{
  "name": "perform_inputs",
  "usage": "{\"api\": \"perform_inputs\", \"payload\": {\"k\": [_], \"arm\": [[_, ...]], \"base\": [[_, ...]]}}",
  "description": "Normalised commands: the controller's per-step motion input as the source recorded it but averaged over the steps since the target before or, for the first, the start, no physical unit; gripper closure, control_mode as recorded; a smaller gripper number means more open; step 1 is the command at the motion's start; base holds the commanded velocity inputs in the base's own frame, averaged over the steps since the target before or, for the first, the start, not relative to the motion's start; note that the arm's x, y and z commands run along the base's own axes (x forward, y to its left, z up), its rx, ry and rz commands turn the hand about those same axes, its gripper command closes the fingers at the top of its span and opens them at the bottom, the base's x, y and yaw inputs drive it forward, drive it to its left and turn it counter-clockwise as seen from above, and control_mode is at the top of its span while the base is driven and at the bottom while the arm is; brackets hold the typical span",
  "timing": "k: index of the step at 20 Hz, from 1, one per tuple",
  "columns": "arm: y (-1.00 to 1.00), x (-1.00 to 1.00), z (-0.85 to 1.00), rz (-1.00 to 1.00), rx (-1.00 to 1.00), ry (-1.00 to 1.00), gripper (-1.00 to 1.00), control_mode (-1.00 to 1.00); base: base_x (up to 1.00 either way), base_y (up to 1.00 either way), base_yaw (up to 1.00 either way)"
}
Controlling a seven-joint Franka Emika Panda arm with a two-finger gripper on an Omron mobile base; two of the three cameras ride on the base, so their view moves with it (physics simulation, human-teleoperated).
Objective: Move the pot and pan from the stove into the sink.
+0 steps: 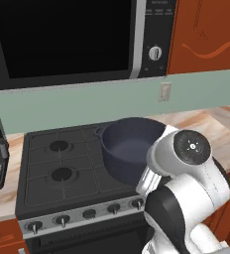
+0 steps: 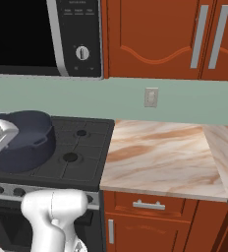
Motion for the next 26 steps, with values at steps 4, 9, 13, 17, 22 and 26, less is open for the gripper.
{"api": "perform_inputs", "payload": {"k": [4, 9, 13, 17, 22, 26], "arm": [[0.0, -0.56, 0.2, 0.06, 0.0, -0.24, 1.0, -1.0], [0.01, -0.06, 0.01, 0.01, 0.0, -0.02, 1.0, -1.0], [0.0, 0.0, 0.0, 0.0, 0.0, 0.0, 1.0, -1.0], [0.0, 0.0, 0.0, 0.0, 0.0, 0.0, 1.0, 1.0], [0.0, 0.0, 0.0, 0.0, 0.0, 0.0, 1.0, 1.0], [0.0, 0.0, 0.0, 0.0, 0.0, 0.0, 1.0, 1.0]], "base": [[0.0, 0.0, 0.0], [0.0, 0.0, 0.0], [0.0, 0.0, 0.0], [-0.07, 0.0, 0.0], [-0.16, 0.0, -0.07], [-0.18, -0.05, -0.19]]}}
